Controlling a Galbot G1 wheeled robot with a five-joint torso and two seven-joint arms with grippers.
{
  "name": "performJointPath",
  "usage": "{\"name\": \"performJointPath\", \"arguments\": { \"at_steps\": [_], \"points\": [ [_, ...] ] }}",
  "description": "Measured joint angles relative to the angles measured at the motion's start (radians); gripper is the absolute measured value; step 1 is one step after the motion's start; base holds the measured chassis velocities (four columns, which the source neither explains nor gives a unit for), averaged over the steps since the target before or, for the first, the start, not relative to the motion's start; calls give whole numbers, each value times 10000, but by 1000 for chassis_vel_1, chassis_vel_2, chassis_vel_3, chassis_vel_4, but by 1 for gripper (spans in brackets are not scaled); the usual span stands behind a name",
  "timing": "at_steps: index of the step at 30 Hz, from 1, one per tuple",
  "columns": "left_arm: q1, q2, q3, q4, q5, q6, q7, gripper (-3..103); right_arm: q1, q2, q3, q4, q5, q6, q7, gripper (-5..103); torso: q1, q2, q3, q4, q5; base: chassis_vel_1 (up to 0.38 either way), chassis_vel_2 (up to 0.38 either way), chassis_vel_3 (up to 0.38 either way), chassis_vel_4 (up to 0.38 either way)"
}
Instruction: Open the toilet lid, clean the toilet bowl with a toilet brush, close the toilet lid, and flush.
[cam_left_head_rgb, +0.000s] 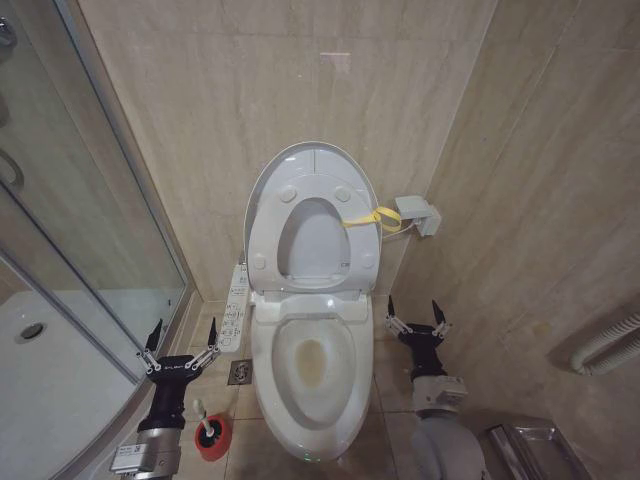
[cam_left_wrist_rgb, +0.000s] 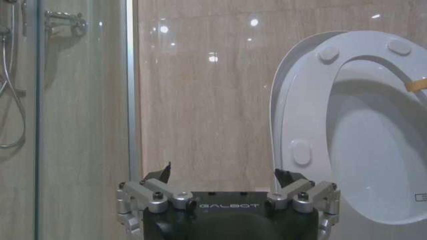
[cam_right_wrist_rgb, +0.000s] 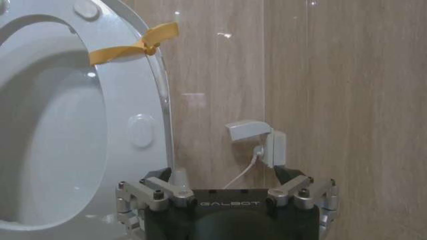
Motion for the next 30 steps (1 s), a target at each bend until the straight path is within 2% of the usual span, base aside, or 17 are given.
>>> {"name": "performJointPath", "arguments": {
  "at_steps": [30],
  "points": [
    [1,-1,5,-3,0,8,-1,100,0,0,0,0,0,0,0,100,0,0,0,-1,0,-17,16,17,-16]
  ]
}}
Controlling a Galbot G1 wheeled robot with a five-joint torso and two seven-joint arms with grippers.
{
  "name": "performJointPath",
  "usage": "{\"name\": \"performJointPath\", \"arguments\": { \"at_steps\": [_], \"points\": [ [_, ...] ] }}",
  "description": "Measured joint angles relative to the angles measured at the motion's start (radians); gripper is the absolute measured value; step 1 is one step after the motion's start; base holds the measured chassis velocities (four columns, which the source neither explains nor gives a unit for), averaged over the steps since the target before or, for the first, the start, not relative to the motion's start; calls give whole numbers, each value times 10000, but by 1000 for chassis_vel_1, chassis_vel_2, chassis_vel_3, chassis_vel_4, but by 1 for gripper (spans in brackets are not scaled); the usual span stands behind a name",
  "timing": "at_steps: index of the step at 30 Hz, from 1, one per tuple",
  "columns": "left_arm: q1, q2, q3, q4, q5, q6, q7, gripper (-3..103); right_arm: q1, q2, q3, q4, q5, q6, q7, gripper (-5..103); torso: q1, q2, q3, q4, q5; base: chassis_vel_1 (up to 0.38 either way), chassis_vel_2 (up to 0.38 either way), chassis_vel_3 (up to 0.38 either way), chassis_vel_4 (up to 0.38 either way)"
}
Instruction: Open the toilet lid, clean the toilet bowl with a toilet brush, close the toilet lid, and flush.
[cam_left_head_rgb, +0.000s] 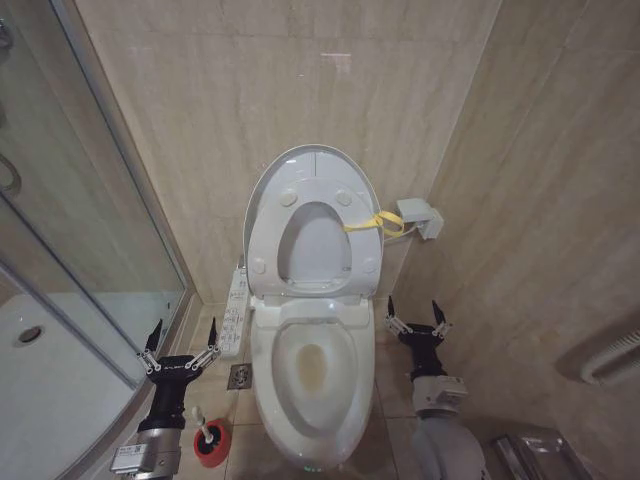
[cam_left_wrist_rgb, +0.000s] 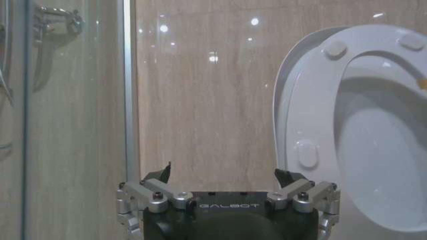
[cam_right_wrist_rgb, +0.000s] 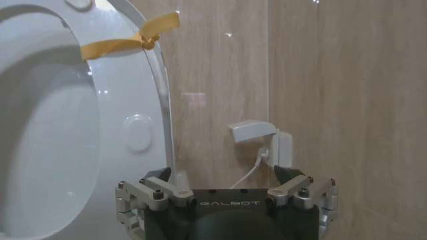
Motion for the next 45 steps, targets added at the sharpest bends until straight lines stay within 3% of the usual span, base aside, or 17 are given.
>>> {"name": "performJointPath", "arguments": {
  "at_steps": [28,30,32,35,37,39,45],
  "points": [
    [0,0,0,-1,0,0,0,100,-9,0,8,0,0,13,-1,100,0,0,0,1,1,-17,22,18,-19],
    [0,0,0,-1,0,0,0,100,-257,-62,271,-55,0,330,0,100,0,0,-1,9,3,0,0,0,0],
    [0,0,0,-1,0,0,0,100,-566,-143,604,-160,0,691,19,100,0,0,0,6,1,0,0,0,0],
    [1,0,1,0,-1,1,-1,100,-1460,-393,1616,-482,0,1827,98,100,-1,0,0,-13,0,0,0,0,0],
    [-1,0,1,-1,0,1,-1,100,-1488,-447,1719,-532,117,2076,-41,100,-1,0,0,-10,5,0,0,0,0],
    [0,0,0,-1,0,0,-1,100,-1560,-538,1712,-436,451,2124,-327,100,-1,0,0,4,4,0,0,0,0],
    [0,0,0,-2,0,1,-1,100,-2125,-254,739,53,362,1986,-506,100,0,0,0,0,1,0,0,0,0]
  ]
}}
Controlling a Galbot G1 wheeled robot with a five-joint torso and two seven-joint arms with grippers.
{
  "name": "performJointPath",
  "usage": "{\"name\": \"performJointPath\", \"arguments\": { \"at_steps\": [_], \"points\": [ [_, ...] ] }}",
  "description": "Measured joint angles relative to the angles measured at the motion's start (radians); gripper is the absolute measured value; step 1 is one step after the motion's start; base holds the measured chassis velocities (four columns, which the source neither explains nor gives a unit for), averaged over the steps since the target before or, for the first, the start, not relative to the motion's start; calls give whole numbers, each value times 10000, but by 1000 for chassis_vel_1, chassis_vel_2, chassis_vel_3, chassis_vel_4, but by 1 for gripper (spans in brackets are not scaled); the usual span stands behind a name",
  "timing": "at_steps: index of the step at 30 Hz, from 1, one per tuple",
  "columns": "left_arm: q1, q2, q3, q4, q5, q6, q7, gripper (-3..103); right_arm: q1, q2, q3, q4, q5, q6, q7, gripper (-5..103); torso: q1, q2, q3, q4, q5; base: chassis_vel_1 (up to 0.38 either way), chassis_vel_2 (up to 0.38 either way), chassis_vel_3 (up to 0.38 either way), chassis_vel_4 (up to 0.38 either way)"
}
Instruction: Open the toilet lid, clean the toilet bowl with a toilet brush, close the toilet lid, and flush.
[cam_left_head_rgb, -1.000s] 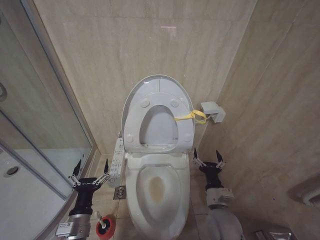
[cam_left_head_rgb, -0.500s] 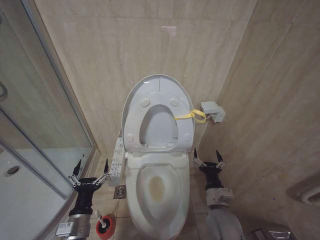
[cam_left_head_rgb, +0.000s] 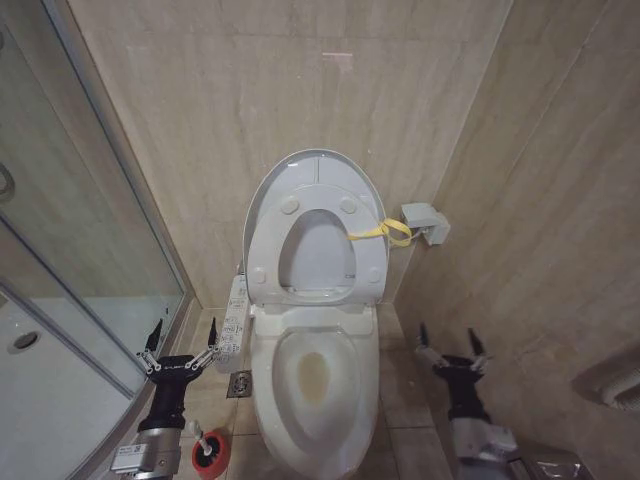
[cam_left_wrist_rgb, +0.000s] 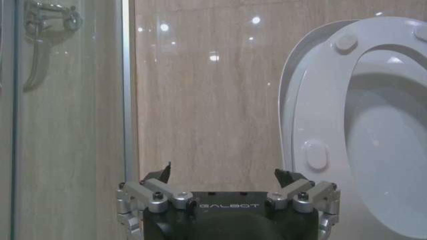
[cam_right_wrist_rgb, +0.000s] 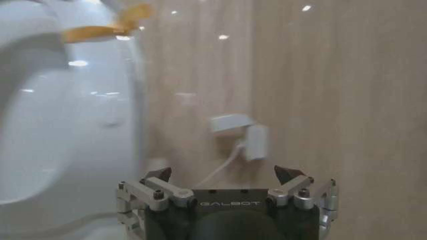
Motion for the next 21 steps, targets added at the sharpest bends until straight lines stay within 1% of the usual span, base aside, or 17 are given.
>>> {"name": "performJointPath", "arguments": {
  "at_steps": [2,4,6,9,12,14,17,18,20,21],
  "points": [
    [0,0,-1,0,0,0,0,100,33,242,-571,-8,-228,1,31,100,0,0,0,-1,-1,0,0,0,0],
    [-1,0,0,0,0,0,0,100,183,372,-745,-128,-339,6,61,100,0,0,0,0,-1,0,0,0,0],
    [1,0,0,0,0,0,0,100,611,545,-813,-439,-535,89,98,100,0,0,0,2,0,0,0,0,0],
    [1,0,0,0,0,0,0,100,1011,579,-743,-611,-526,81,147,100,0,0,0,1,0,0,0,0,0],
    [0,0,-1,0,0,0,0,100,1870,320,-361,-799,-252,-135,229,100,1,-1,1,1,-1,0,0,0,0],
    [0,0,0,0,0,0,0,100,2117,187,-280,-853,-108,-234,263,100,1,0,1,1,-1,0,0,0,0],
    [1,0,0,0,0,0,0,100,3156,-343,-148,-1278,634,-622,360,100,1,0,2,-1,-1,0,0,0,0],
    [1,0,0,0,0,0,0,100,3156,-343,-148,-1278,634,-622,360,100,1,0,2,-1,-1,0,0,0,0],
    [1,0,-1,1,0,0,-1,100,4082,-624,-140,-1872,896,-739,387,100,1,-1,2,0,1,0,0,0,0],
    [1,0,-1,1,0,0,-1,100,4082,-624,-140,-1872,896,-739,387,100,1,-1,2,0,1,0,0,0,0]
  ]
}}
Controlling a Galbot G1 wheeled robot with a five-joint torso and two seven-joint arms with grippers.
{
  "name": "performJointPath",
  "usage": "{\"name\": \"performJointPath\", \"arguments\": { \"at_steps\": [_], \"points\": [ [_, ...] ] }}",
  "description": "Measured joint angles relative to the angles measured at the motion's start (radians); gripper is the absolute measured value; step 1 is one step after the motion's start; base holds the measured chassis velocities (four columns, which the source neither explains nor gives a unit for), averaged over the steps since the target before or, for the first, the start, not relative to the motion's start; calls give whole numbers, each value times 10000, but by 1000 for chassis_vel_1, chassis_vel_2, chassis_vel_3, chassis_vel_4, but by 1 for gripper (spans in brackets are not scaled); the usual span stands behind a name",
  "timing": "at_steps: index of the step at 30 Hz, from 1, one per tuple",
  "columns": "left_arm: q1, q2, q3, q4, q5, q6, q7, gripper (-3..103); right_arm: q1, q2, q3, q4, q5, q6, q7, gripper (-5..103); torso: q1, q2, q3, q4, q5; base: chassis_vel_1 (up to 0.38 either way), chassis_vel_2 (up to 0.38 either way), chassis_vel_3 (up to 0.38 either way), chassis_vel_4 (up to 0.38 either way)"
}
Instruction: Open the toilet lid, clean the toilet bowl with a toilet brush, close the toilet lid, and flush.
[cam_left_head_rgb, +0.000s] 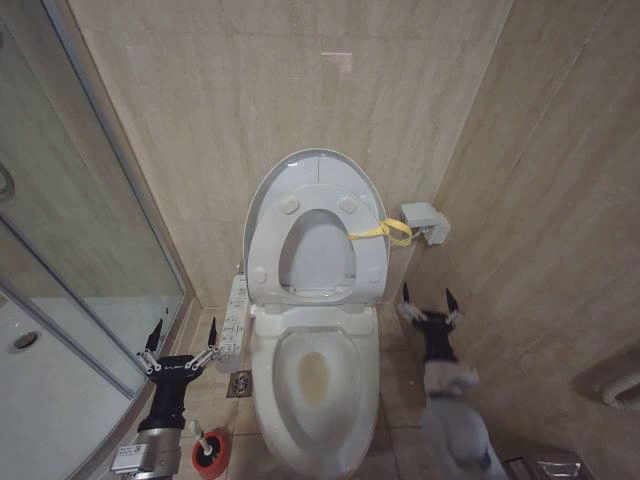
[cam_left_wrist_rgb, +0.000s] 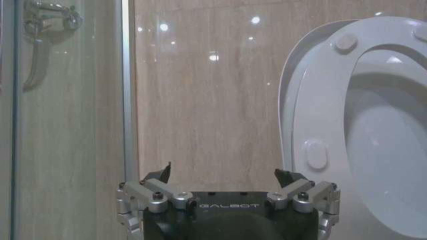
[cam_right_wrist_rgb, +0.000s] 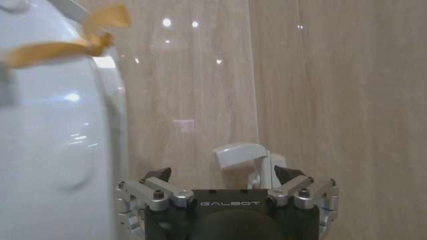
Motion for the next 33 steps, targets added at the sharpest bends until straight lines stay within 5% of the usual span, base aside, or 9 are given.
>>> {"name": "performJointPath", "arguments": {
  "at_steps": [7,19,33],
  "points": [
    [-1,0,0,0,0,0,0,100,2845,-555,-192,-2555,278,10,-2,100,2,-1,1,1,2,0,0,0,0],
    [-1,0,0,0,0,0,0,100,5405,-1315,-653,-4520,459,-12,-206,100,1,-1,0,1,-1,0,0,0,0],
    [-1,0,0,0,0,0,0,100,6265,-1105,-1357,-4880,723,-328,-213,100,0,-1,-1,1,-1,0,0,0,0]
  ]
}}
